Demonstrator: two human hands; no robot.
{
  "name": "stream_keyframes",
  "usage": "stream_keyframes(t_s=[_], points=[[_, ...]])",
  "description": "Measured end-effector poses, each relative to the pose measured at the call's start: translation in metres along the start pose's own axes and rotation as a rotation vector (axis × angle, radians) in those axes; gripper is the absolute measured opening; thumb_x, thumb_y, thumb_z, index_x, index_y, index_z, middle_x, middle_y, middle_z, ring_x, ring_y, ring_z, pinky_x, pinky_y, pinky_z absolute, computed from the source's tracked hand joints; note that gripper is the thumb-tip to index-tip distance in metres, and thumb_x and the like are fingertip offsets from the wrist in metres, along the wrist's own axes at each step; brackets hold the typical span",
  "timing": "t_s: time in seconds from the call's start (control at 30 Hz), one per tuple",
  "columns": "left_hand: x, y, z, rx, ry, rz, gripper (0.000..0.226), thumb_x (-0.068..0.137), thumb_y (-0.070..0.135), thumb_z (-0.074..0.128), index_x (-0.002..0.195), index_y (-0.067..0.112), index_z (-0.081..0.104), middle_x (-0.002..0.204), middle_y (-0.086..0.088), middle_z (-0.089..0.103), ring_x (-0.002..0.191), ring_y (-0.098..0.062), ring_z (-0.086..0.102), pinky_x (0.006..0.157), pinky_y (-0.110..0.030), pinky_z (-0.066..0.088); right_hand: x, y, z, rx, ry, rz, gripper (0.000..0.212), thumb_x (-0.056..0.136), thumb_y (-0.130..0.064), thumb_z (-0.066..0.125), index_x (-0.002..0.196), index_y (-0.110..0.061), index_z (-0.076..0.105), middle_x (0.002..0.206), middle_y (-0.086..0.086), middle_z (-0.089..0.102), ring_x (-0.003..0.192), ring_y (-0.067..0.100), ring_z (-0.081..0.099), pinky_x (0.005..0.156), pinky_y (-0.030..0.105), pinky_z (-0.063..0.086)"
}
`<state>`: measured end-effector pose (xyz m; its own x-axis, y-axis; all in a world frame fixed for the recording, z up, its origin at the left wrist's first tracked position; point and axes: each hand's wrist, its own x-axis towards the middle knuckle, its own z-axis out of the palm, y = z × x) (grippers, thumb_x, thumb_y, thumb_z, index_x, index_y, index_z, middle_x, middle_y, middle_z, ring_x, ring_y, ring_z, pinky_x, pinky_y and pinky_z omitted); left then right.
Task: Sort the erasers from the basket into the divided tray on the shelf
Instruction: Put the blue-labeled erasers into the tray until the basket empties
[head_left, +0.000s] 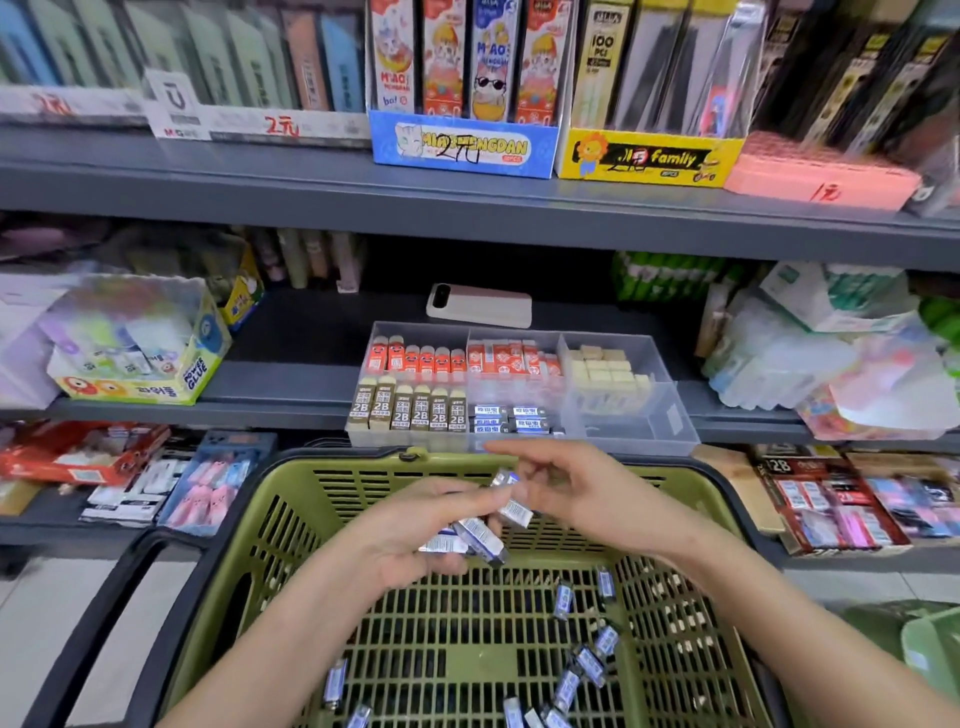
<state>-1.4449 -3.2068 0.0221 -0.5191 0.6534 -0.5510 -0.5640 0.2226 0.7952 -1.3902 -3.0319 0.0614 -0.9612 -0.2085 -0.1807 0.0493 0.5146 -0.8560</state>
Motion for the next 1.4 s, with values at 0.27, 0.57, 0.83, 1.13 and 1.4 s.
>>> stream_keyframes(t_s=[0.27, 0.57, 0.83, 1.13, 1.4], points=[[-0.006, 0.043, -0.029, -0.262, 0.159, 0.184, 0.030, 0.054, 0.032, 0.082, 0.077, 0.014, 0.078, 0.069, -0.005, 0.066, 0.049, -0.009, 0.056, 0.035, -0.018, 0.035, 0.056, 0.003, -0.038, 0.084, 0.538, 0.086, 0.029, 0.073, -0.002, 0.076, 0.076, -0.024, 0.057, 0.071, -0.005, 0.058, 0.053, 0.001, 0.052, 0.057, 0.020, 0.045], [0.002, 0.061, -0.056, -0.420, 0.233, 0.270, 0.039, 0.050, 0.035, 0.082, 0.078, 0.009, 0.075, 0.067, -0.005, 0.061, 0.045, -0.009, 0.050, 0.031, -0.016, 0.032, 0.100, 0.027, 0.000, -0.130, 0.483, 0.131, 0.026, 0.079, -0.003, 0.068, 0.081, -0.023, 0.051, 0.071, 0.002, 0.061, 0.073, 0.027, 0.068, 0.066, 0.036, 0.056], [0.008, 0.056, -0.058, -0.545, 0.188, 0.199, 0.043, 0.046, 0.034, 0.084, 0.081, 0.010, 0.074, 0.069, -0.006, 0.061, 0.045, -0.010, 0.051, 0.030, -0.016, 0.033, 0.104, 0.022, -0.008, -0.677, 0.401, 0.231, 0.012, 0.083, -0.027, 0.065, 0.074, -0.019, 0.063, 0.084, -0.001, 0.068, 0.084, 0.019, 0.061, 0.078, 0.029, 0.045], [0.008, 0.057, -0.049, -0.575, 0.224, 0.147, 0.049, 0.043, 0.031, 0.084, 0.084, 0.009, 0.070, 0.068, -0.008, 0.063, 0.041, -0.011, 0.051, 0.030, -0.016, 0.034, 0.093, 0.008, -0.012, -0.815, 0.363, 0.172, 0.019, 0.091, -0.029, 0.055, 0.103, -0.021, 0.068, 0.094, 0.001, 0.070, 0.095, 0.020, 0.062, 0.085, 0.031, 0.048], [0.007, 0.058, -0.039, -0.556, 0.216, 0.121, 0.041, 0.041, 0.032, 0.086, 0.075, 0.012, 0.076, 0.066, -0.006, 0.062, 0.041, -0.011, 0.050, 0.030, -0.017, 0.033, 0.067, -0.029, 0.004, -0.151, 0.444, -0.285, 0.017, 0.084, -0.013, 0.067, 0.101, -0.013, 0.066, 0.088, -0.002, 0.061, 0.079, 0.010, 0.057, 0.075, 0.026, 0.050]])
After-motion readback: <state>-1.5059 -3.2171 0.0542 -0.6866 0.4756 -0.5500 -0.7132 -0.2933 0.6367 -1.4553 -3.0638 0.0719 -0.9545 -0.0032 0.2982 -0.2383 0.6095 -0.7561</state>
